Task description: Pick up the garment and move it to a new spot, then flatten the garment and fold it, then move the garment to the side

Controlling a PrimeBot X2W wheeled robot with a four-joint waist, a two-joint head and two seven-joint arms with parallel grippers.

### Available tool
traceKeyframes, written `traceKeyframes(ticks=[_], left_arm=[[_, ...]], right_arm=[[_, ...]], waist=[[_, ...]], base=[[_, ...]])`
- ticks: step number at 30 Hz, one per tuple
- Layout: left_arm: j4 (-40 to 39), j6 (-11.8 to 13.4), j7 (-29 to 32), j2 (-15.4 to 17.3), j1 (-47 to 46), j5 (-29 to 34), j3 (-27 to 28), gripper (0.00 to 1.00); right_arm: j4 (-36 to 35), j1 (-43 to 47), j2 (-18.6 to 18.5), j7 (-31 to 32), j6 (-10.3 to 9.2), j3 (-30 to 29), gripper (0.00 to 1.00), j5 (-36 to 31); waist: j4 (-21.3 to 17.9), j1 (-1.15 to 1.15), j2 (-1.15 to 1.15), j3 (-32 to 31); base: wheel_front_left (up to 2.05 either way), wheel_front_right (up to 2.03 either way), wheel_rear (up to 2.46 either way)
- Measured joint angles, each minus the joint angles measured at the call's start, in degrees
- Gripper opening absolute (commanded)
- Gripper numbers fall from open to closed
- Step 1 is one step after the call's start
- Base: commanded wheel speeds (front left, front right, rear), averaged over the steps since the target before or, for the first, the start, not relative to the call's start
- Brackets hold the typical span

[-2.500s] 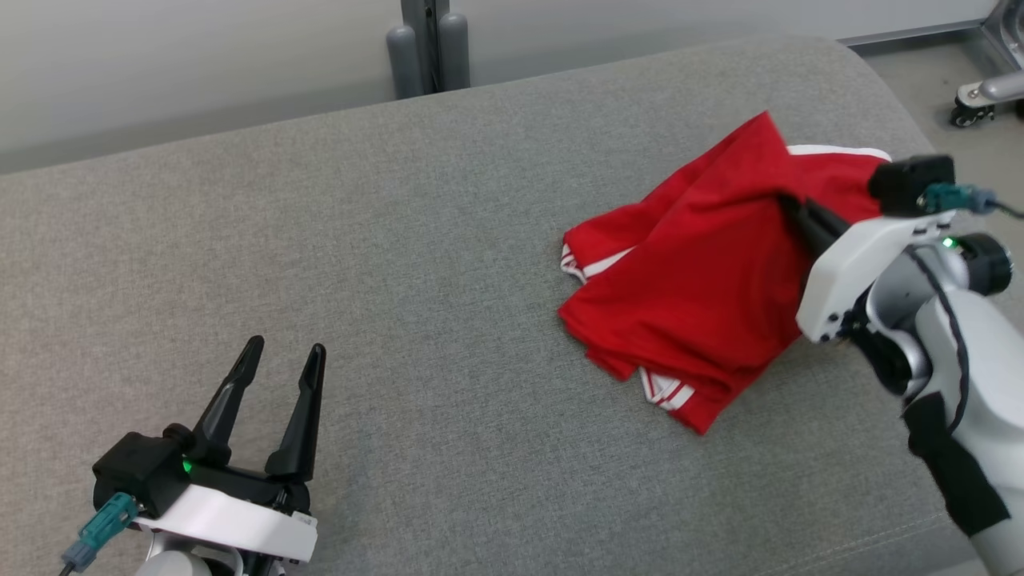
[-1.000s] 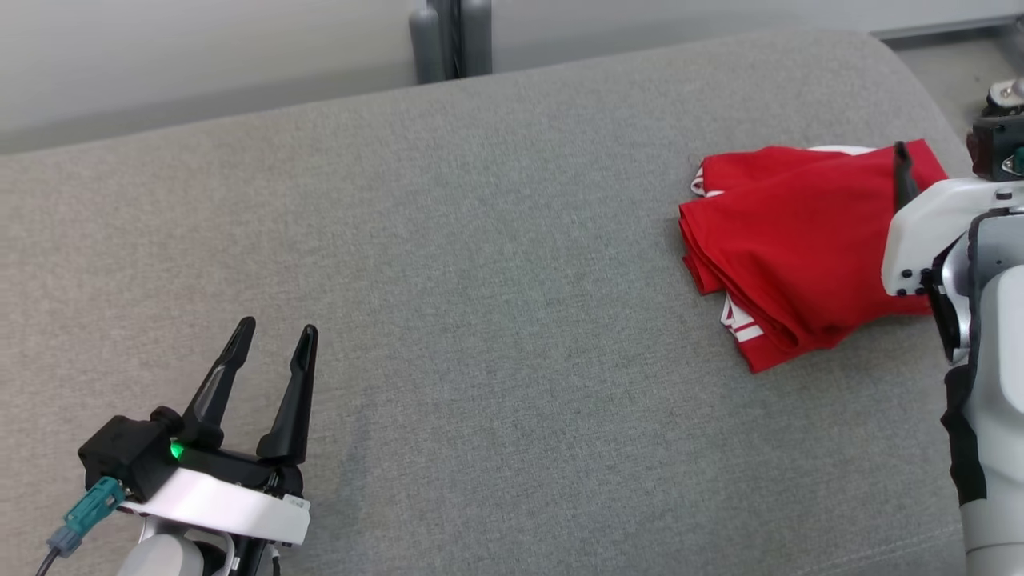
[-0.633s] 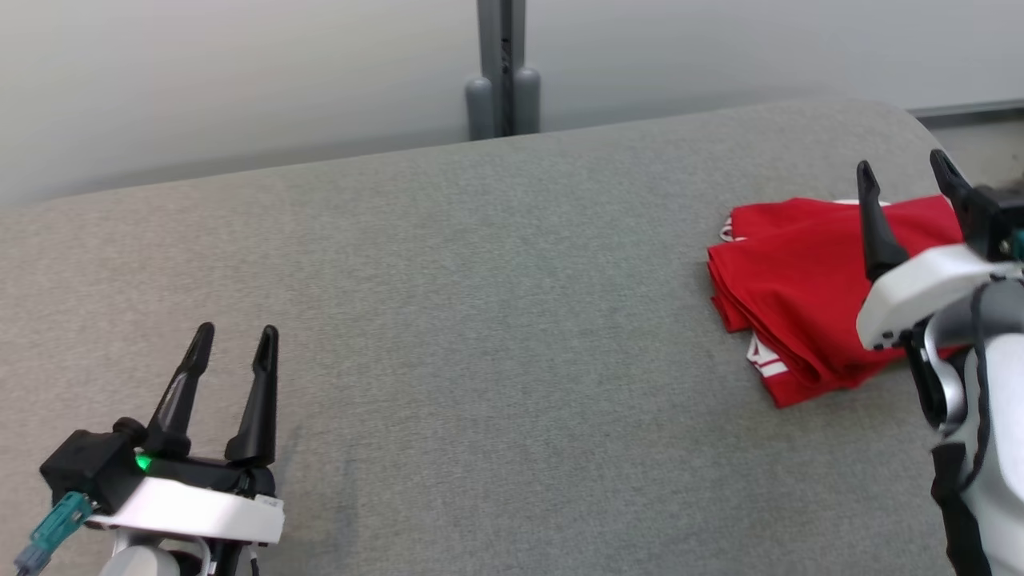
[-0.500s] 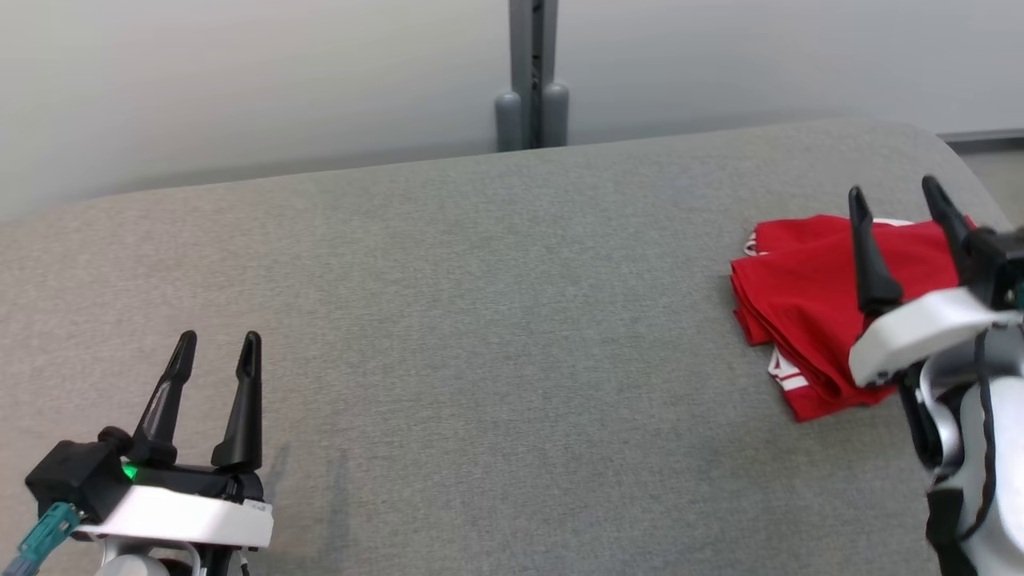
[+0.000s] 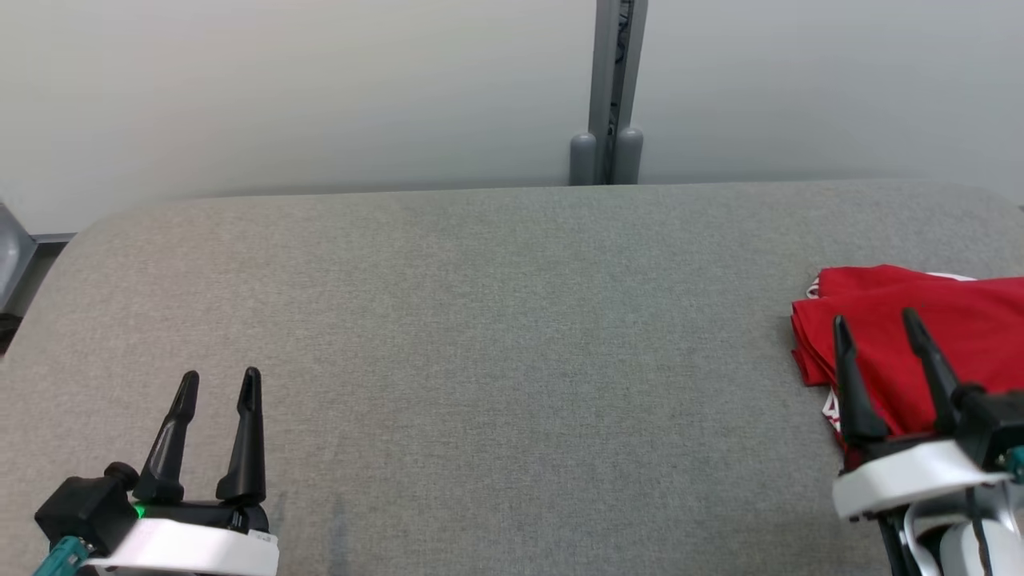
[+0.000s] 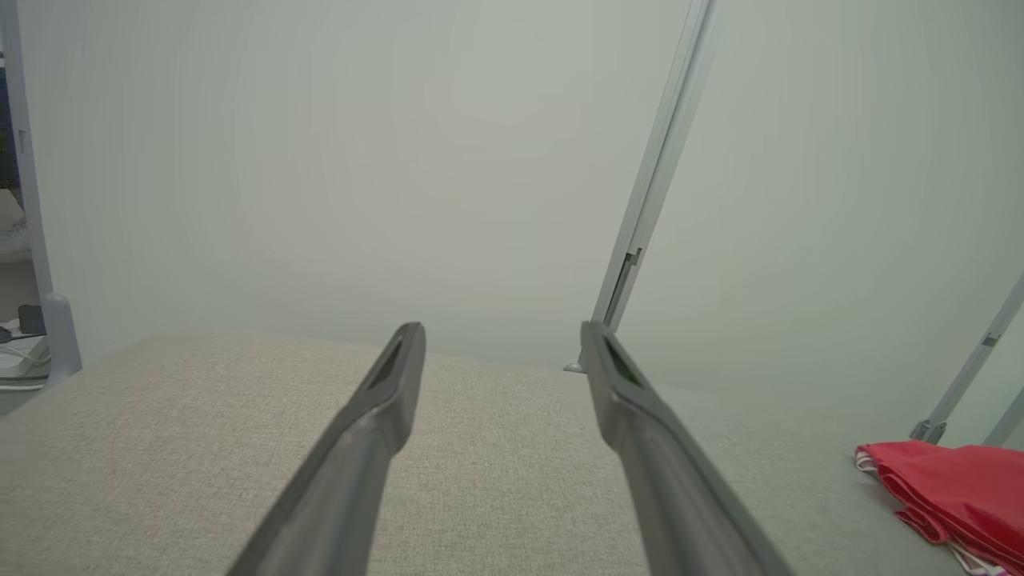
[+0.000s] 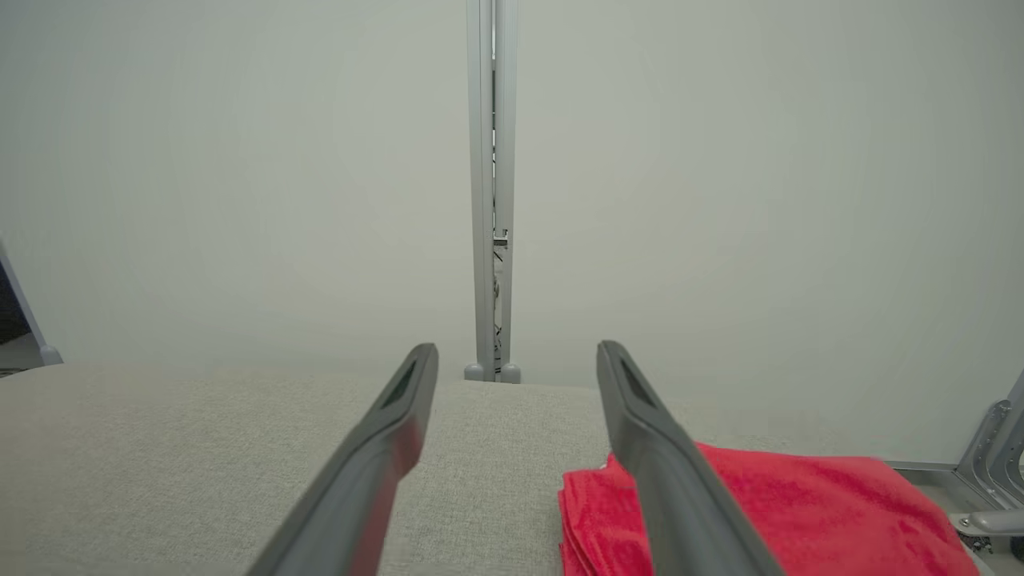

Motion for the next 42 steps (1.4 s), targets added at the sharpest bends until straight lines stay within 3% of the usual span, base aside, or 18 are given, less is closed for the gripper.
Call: traceKeyframes(ticks=[16,42], left_arm=[[1.71,0.00,0.00,-1.53,2.96,8.68,1.12,1.00],[2.87,0.00,0.00,-2.53,2.46,9.73,1.26,1.00]], right_arm=[[3.67,5.82,0.92,-6.05,0.00,2.38,1.00,2.50],[4.49,5.52,0.99,-6.53,0.00,5.37,1.00,4.59]], waist=[[1.54,0.00,0.00,-2.52],[1.25,0.00,0.00,-3.14]], base=[[0.00,0.00,0.00],[0.00,0.00,0.00]])
